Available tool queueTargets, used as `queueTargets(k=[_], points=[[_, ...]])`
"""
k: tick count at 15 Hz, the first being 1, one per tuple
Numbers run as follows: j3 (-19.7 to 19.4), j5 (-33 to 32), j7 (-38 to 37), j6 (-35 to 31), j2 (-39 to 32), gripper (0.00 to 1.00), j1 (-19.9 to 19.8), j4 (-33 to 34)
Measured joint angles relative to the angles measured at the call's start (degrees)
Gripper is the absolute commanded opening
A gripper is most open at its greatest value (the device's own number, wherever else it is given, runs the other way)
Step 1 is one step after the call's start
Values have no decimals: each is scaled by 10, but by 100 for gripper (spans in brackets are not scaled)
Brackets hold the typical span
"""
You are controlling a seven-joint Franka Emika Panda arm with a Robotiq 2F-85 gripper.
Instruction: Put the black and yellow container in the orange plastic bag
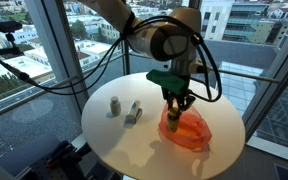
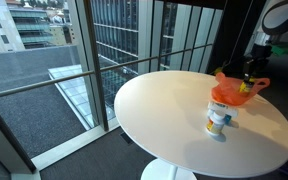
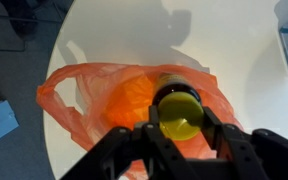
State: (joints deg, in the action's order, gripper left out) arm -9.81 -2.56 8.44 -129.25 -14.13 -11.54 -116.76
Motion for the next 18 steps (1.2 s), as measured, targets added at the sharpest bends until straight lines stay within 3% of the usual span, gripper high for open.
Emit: queueTargets(k=[14, 15, 16, 18], points=[[18, 4, 1, -23, -48, 20, 1, 0], [19, 4, 2, -23, -48, 57, 1, 0], [20, 4, 3, -23, -49, 70, 1, 0], [21, 4, 6, -23, -49, 84, 1, 0]])
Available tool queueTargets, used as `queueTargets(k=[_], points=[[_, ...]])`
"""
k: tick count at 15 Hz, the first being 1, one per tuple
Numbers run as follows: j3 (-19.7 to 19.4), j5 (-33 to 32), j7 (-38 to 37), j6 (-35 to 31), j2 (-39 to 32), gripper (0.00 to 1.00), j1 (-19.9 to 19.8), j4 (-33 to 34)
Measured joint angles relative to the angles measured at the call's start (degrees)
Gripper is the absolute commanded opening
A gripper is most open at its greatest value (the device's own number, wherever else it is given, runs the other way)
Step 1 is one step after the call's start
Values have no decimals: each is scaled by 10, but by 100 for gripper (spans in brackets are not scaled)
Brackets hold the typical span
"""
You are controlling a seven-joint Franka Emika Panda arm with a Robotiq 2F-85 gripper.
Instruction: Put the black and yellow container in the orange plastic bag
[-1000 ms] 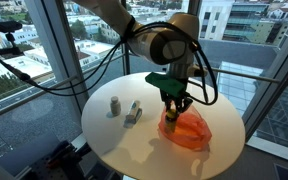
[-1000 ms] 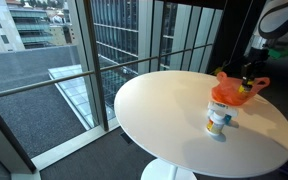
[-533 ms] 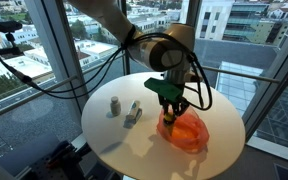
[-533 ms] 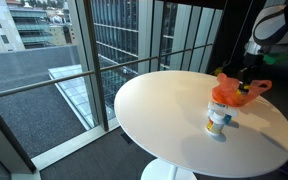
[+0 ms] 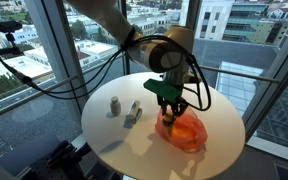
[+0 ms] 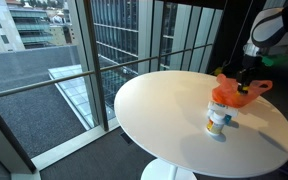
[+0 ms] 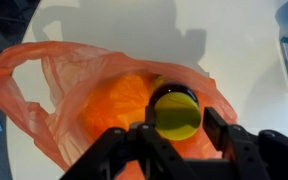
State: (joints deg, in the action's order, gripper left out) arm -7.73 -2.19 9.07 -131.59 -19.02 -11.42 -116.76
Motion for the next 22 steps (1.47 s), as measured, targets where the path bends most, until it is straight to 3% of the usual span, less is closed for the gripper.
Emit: queueTargets(k=[2, 9, 14, 17, 22], points=[[2, 0, 5, 0, 1, 99, 0, 0], [13, 0, 46, 9, 45, 100, 7, -20], [15, -21, 65, 59, 114, 100, 25, -63], [16, -33, 63, 97, 160, 100, 39, -91], [31, -34, 21, 104, 241, 100, 66, -148]])
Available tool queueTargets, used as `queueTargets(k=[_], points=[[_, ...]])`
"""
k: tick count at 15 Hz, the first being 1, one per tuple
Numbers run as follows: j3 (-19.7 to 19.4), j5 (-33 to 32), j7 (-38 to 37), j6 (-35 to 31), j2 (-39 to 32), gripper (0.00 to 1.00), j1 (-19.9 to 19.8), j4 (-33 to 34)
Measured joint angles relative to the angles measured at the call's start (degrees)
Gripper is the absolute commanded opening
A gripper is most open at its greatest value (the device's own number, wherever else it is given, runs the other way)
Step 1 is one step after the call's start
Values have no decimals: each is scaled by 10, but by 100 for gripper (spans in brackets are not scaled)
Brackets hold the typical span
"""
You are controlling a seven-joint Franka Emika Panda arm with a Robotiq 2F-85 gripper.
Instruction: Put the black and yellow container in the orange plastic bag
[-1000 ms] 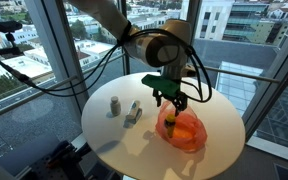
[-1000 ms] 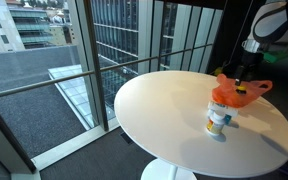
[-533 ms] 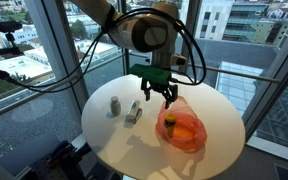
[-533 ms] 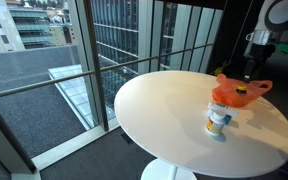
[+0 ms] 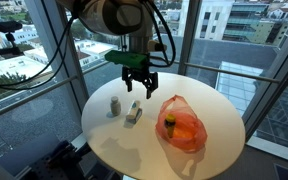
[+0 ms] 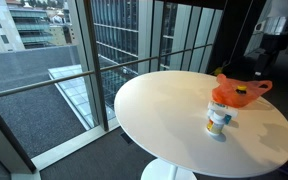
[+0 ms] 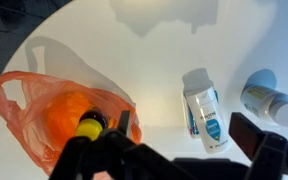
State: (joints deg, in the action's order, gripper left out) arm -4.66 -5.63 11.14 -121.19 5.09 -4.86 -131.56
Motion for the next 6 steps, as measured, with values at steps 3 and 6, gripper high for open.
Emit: queueTargets(k=[3, 6], points=[[13, 0, -14, 6, 36, 100, 14, -27], [20, 0, -15, 23, 57, 100, 22, -41]])
